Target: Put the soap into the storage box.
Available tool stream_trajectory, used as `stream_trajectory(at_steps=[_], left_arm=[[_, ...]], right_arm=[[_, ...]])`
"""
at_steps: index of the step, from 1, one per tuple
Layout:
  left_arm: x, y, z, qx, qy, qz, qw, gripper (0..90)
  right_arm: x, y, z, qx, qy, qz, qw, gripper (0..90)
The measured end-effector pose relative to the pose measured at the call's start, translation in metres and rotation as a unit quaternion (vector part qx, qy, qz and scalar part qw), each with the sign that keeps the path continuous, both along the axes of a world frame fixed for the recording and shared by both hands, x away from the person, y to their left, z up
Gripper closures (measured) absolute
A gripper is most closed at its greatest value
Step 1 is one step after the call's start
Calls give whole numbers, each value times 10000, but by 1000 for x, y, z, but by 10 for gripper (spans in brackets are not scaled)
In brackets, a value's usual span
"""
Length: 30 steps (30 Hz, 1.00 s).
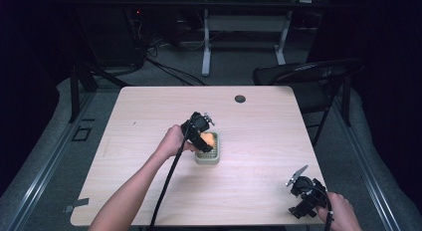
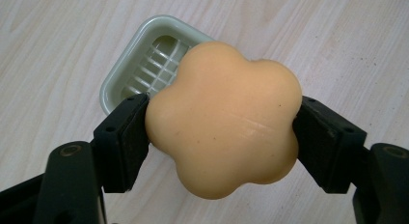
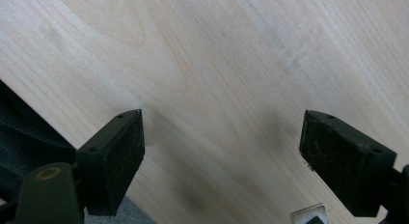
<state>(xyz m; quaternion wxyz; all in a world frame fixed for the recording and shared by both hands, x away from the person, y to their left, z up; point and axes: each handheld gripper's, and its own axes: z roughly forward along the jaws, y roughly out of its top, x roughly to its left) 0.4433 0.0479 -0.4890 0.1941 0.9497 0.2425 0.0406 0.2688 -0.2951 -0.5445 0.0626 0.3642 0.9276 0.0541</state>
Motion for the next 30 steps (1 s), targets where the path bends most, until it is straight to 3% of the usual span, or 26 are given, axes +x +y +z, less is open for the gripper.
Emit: stream_trajectory(at_steps=[15,30], left_arm=[[12,-10,-19,57,154,99,9998,267],[18,-14,-31,265,129,223,9993,267]], right_arm=[[0,0,0,-6,-43,-13,10000,157],[0,0,0,-8,-44,-5,10000,157]])
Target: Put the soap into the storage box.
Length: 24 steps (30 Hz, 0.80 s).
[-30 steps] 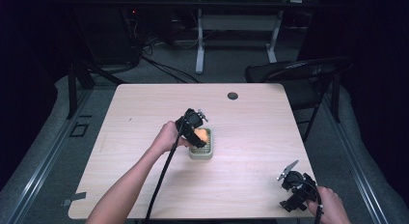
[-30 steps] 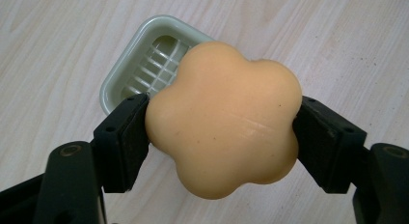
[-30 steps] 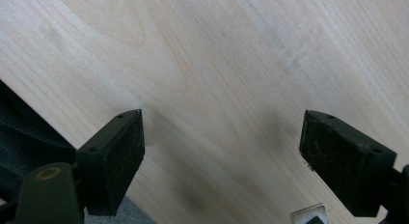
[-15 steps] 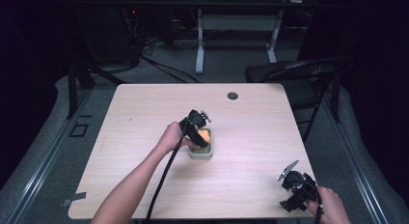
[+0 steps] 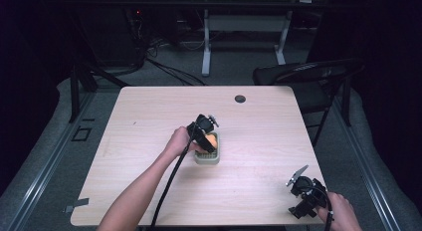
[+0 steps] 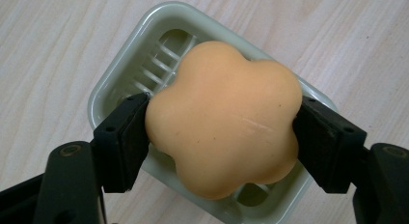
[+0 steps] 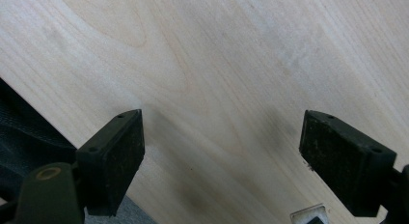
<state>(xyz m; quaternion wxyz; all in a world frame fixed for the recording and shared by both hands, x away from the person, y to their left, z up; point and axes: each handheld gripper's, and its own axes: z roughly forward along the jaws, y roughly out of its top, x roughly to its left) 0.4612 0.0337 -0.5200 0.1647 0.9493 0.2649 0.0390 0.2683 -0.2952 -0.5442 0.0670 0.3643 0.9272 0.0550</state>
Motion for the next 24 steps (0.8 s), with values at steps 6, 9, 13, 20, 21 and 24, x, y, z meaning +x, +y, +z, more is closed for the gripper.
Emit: stream_trajectory(at_steps=[6,9,13,20,21,24], left_arm=[[0,-2,-6,34,-8,99,9999,267],[1,-2,-8,61,20,126,9999,267],[2,-2,-9,4,37,244,9997,267],[2,-3,-9,43,41,258,9996,266],[2,-3,-9,63,29,245,9997,266],[0,-5,-10,106,-17,280,9996,265]], right_arm=[[0,0,-1,63,19,-15,10000,157],[0,0,0,12,2,4,10000,157],[0,0,-1,84,21,-24,10000,157],[0,0,0,8,1,4,10000,157],[0,0,0,7,0,4,10000,157],[0,0,-1,73,12,-22,10000,157]])
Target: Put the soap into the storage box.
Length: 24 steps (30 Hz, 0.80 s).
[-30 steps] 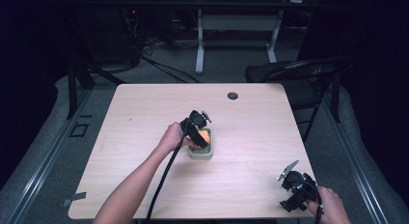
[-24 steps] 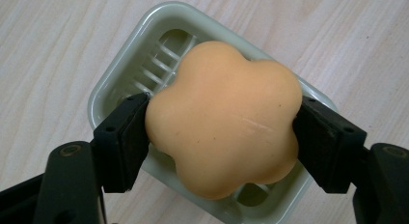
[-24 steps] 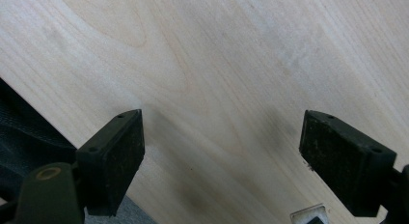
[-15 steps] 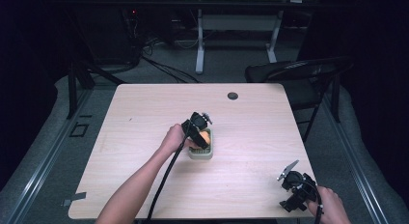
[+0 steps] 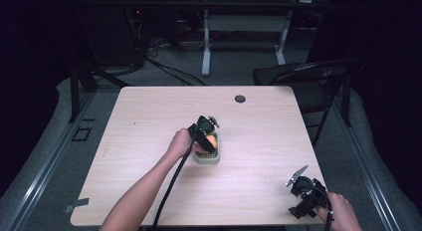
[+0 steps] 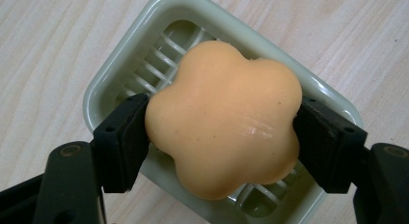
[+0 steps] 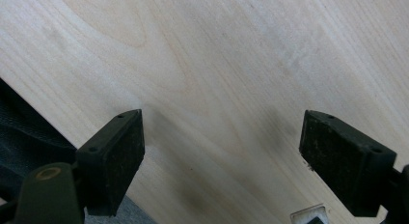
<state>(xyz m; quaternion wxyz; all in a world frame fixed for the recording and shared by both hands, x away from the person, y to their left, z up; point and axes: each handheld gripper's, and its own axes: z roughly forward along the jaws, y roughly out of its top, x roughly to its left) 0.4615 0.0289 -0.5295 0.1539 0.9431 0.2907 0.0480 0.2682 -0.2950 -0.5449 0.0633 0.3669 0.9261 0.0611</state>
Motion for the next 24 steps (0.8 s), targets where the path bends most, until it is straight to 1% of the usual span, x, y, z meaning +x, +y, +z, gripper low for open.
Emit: stream_trajectory(at_steps=[1,4,6,7,8,10,12,13,14,16,17,18,20,24], left_arm=[[0,0,0,10,-3,-7,10000,265],[0,-1,-1,18,-28,11,10000,264],[0,-1,-1,27,-38,0,10000,263],[0,-1,-1,14,-41,30,10000,262],[0,-1,-1,22,-48,34,10000,260],[-1,-1,0,41,-112,74,9999,239],[-1,-1,0,61,-135,101,9998,214],[-1,-1,0,58,-139,119,9998,211],[-1,-1,0,74,-154,136,9998,198],[-1,0,0,77,-158,145,9997,187],[-1,0,0,60,-188,188,9996,175],[-1,1,1,7,-149,181,9997,168],[-1,4,3,-173,-133,190,9996,147],[-2,5,6,-252,-154,187,9994,134]], right_arm=[[0,0,0,-42,-11,19,10000,157],[0,0,0,14,-4,11,10000,157],[0,0,1,-50,-22,31,10000,157],[-1,1,0,-1,-47,-16,10000,157],[0,0,0,13,-4,10,10000,157],[0,0,1,-9,-10,10,10000,157],[0,0,0,25,-10,7,10000,157],[0,0,1,-60,-26,30,10000,157],[0,0,1,-71,-26,30,10000,157],[0,0,1,-8,-14,9,10000,157],[0,0,1,-10,-10,8,10000,157],[0,0,1,-14,-11,9,10000,157],[0,0,1,-7,-9,5,10000,157],[0,0,1,-21,-4,2,10000,157]])
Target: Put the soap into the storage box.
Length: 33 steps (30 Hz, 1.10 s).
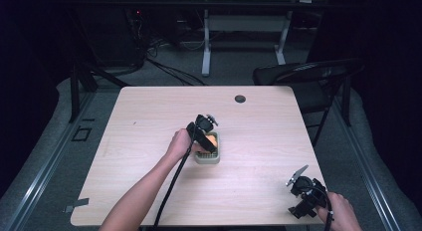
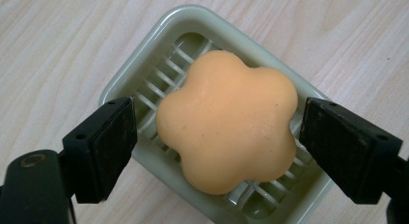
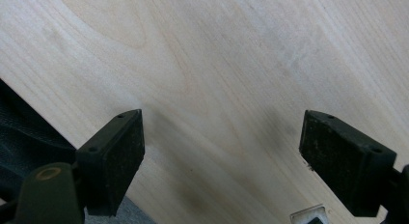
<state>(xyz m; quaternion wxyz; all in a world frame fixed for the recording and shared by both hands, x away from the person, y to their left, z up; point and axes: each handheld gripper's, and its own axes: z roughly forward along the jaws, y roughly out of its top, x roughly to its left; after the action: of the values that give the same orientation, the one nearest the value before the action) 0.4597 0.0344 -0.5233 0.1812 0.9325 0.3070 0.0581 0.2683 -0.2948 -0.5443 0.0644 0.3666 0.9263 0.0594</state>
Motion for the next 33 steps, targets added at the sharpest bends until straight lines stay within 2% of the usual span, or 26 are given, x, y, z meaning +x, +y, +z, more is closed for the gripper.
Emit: stream_trajectory(at_steps=[7,13,21,24,26,27,33], left_arm=[[-5,8,10,-170,-25,43,9998,111],[-14,20,21,-256,-83,18,9996,100],[-32,39,31,-336,-141,8,9993,81],[-39,48,35,-399,-160,45,9991,70],[-44,52,37,-433,-173,66,9989,67],[-46,54,37,-435,-176,47,9989,64],[-58,69,40,-428,-242,127,9987,45]], right_arm=[[-2,1,0,48,-89,-58,9999,157],[0,0,0,33,-12,-1,10000,157],[1,0,1,-52,19,38,10000,157],[0,0,0,2,-1,0,10000,157],[1,0,1,-46,19,36,10000,157],[-1,1,-1,81,-47,-58,9999,157],[0,0,0,26,-16,-16,10000,157]])
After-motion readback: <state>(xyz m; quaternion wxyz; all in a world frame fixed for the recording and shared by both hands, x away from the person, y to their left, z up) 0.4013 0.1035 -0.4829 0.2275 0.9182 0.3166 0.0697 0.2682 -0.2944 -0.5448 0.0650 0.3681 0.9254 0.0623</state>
